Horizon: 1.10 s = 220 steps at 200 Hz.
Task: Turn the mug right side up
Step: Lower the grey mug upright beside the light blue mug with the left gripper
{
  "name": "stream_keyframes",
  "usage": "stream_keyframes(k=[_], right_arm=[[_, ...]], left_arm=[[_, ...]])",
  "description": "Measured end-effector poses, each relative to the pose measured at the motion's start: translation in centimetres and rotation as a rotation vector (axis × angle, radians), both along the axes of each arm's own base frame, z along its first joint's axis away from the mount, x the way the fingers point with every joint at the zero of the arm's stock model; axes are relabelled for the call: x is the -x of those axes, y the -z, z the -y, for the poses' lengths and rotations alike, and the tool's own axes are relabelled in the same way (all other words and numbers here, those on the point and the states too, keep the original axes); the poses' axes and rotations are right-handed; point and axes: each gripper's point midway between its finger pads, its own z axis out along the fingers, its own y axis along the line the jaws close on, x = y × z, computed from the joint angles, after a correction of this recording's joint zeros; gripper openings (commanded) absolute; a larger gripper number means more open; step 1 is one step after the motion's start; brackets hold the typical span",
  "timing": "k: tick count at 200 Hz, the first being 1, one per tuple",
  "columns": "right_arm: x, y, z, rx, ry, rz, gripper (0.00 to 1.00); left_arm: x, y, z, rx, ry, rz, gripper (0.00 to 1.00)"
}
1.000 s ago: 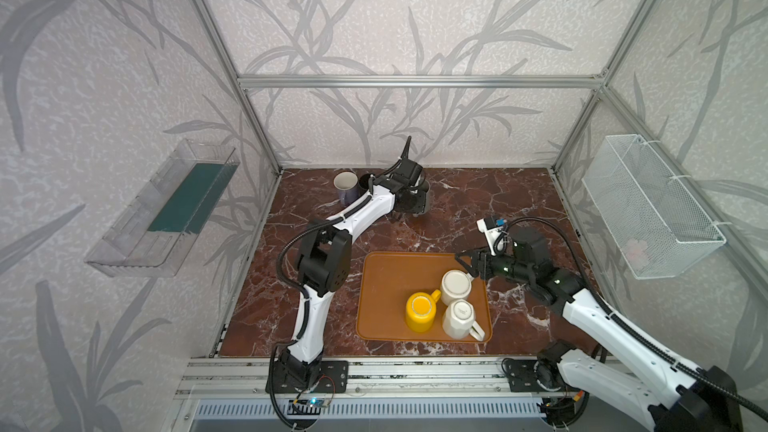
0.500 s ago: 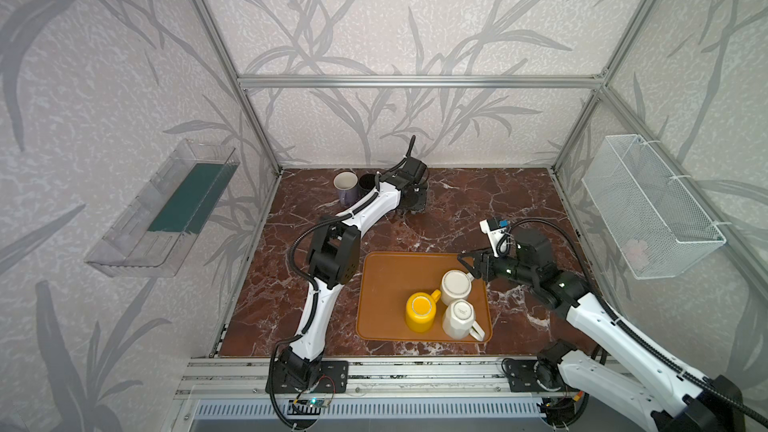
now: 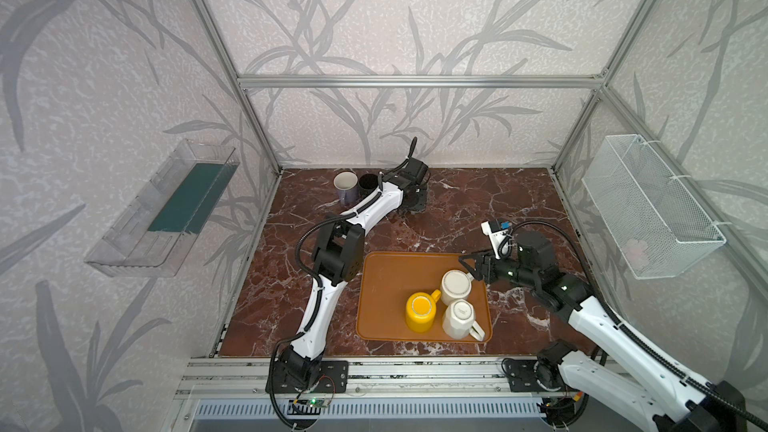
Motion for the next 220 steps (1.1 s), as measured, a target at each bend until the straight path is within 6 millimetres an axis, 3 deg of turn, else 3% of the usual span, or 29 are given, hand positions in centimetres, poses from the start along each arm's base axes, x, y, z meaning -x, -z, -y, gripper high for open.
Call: stream_keyframes(k=[112,159,220], right_arm=[[0.3,0.4,0.1,0.011,-0.002,-0.021,0.56],[0.5,0.5,0.0,0.012,-0.008,-0.023,0.56],[0.6,0.5,-0.1,0.010,-0.010,-0.029,0.56]], left_arm=[[-1.2,0.1,0.1,-0.011,-0.019,0.027,0.00],[-1.2,0.1,0.1,-0.010,-0.019,0.027,0.19],[-1.7,-0.2,0.2,-0.003,-0.023,0.046,0.34]])
